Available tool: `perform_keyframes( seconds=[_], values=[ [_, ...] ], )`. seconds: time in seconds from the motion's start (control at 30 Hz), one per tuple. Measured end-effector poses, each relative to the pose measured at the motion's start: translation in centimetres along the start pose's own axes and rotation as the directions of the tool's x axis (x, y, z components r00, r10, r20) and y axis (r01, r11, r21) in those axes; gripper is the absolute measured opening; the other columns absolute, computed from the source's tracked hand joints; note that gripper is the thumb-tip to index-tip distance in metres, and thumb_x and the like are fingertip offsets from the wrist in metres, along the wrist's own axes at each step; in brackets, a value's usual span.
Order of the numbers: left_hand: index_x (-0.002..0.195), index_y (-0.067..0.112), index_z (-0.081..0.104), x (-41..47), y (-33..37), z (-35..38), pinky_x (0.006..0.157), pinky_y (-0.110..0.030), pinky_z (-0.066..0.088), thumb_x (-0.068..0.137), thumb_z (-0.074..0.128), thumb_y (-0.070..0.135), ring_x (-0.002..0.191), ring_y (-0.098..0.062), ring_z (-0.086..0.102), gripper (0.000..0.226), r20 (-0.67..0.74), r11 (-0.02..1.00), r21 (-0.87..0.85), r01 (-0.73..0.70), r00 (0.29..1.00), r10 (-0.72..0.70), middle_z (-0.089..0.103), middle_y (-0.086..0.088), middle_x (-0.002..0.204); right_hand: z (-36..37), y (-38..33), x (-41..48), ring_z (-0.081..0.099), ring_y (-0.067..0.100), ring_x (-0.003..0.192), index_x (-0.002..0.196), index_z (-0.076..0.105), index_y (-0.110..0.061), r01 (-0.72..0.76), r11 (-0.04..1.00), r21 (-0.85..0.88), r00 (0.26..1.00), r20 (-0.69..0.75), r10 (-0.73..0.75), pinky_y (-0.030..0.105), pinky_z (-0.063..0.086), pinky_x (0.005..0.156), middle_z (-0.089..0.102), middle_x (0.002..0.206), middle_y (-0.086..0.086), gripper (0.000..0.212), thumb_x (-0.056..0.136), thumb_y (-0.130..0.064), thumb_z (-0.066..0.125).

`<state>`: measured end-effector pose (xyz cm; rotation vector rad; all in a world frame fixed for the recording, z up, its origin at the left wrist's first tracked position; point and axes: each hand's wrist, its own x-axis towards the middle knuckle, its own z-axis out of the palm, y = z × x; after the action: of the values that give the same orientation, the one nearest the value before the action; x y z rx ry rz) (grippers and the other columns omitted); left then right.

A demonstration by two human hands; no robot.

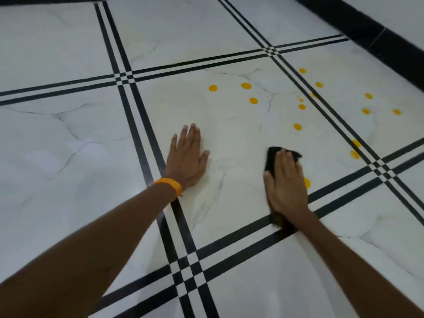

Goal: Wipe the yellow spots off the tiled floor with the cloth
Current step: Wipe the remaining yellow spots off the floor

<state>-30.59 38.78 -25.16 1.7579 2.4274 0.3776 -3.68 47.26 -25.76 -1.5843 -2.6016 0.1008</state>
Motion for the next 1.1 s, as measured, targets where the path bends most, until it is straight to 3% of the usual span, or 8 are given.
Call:
perform_keyframes(
  seconds=[0.13,0.3,0.43,0.53,0.73,0.87,0.97,1.1],
  values=[
    [0.157,0.005,0.008,2.9,2.6,1.7,0.124,-0.045,-0.001,0.105,0.025,0.04,0.154,-0.024,-0.003,0.066,0.057,0.999,0.031,-0.019,0.998,0.017,0.002,-0.01,0.167,-0.2,-0.6,6.6,0.01,0.032,0.156,0.158,0.012,0.005,-0.202,0.979,-0.001,0.979,0.018,0.202,0.047,0.006,0.127,0.014,0.167,0.023,0.074,0.102,-0.044,0.012],
    [0.158,0.007,0.008,2.8,1.8,2.7,0.124,-0.047,0.004,0.104,0.022,0.042,0.154,-0.023,0.001,0.066,0.033,0.998,0.049,-0.041,0.999,0.04,0.006,-0.009,0.166,0.2,-2.5,-2.7,0.01,0.025,0.157,0.16,0.017,-0.003,0.15,0.987,0.064,0.987,0.043,-0.153,0.042,0.009,0.128,0.014,0.168,0.011,0.069,0.104,-0.043,0.029],
    [0.158,0.008,0.009,2.9,2.0,2.6,0.124,-0.047,0.005,0.103,0.019,0.042,0.154,-0.022,0.003,0.066,0.029,0.998,0.051,-0.031,0.999,0.03,0.007,-0.009,0.166,-1.0,6.5,0.8,0.029,0.039,0.148,0.155,0.023,0.006,-0.247,0.969,0.005,0.969,-0.023,0.247,0.052,0.025,0.122,0.03,0.16,0.026,0.075,0.101,-0.046,0.023],
    [0.158,0.008,0.009,3.0,2.0,2.8,0.124,-0.047,0.005,0.103,0.02,0.042,0.154,-0.022,0.002,0.065,0.03,0.998,0.053,-0.029,0.999,0.027,0.007,-0.008,0.166,-0.9,6.7,7.2,0.016,0.037,0.153,0.157,0.013,0.007,-0.46,0.886,0.061,0.887,0.007,0.461,0.05,0.015,0.125,0.018,0.164,0.027,0.079,0.101,-0.048,0.016],
    [0.157,0.008,0.011,2.9,2.1,2.6,0.124,-0.046,0.005,0.101,0.018,0.043,0.154,-0.022,0.005,0.067,0.006,0.999,0.026,-0.042,0.999,0.042,0.01,-0.009,0.166,-0.4,-0.6,-1.3,0.001,0.022,0.158,0.161,0.009,-0.006,0.082,0.995,0.064,0.991,0.096,-0.088,0.04,0.006,0.128,0.003,0.169,0.008,0.07,0.105,-0.047,0.023],
    [0.157,0.006,0.013,3.0,2.1,2.7,0.124,-0.048,0.007,0.1,0.019,0.042,0.154,-0.024,0.007,0.067,-0.005,0.999,0.035,-0.034,0.999,0.034,0.012,-0.01,0.166,-1.5,7.8,0.8,0.022,0.036,0.152,0.157,0.02,0.003,-0.223,0.975,0.013,0.975,-0.004,0.223,0.05,0.021,0.124,0.023,0.164,0.022,0.076,0.101,-0.048,0.02],
    [0.157,0.007,0.013,3.0,2.2,2.9,0.124,-0.047,0.006,0.103,0.024,0.039,0.154,-0.024,0.006,0.064,-0.011,0.999,0.03,-0.04,0.999,0.041,0.011,-0.01,0.166,-1.4,7.4,7.3,0.012,0.034,0.155,0.158,0.01,0.005,-0.423,0.904,0.058,0.906,0.021,0.422,0.05,0.014,0.126,0.014,0.167,0.024,0.084,0.098,-0.053,0.01],
    [0.157,0.007,0.012,3.0,1.9,2.7,0.125,-0.046,0.006,0.103,0.021,0.039,0.154,-0.023,0.006,0.063,-0.007,0.999,0.014,-0.043,0.999,0.043,0.011,-0.009,0.166,0.4,-1.6,4.0,0.012,0.027,0.156,0.16,0.015,-0.001,-0.012,0.998,0.057,0.999,0.03,0.01,0.044,0.012,0.127,0.013,0.168,0.015,0.073,0.103,-0.047,0.021]
  ],
)
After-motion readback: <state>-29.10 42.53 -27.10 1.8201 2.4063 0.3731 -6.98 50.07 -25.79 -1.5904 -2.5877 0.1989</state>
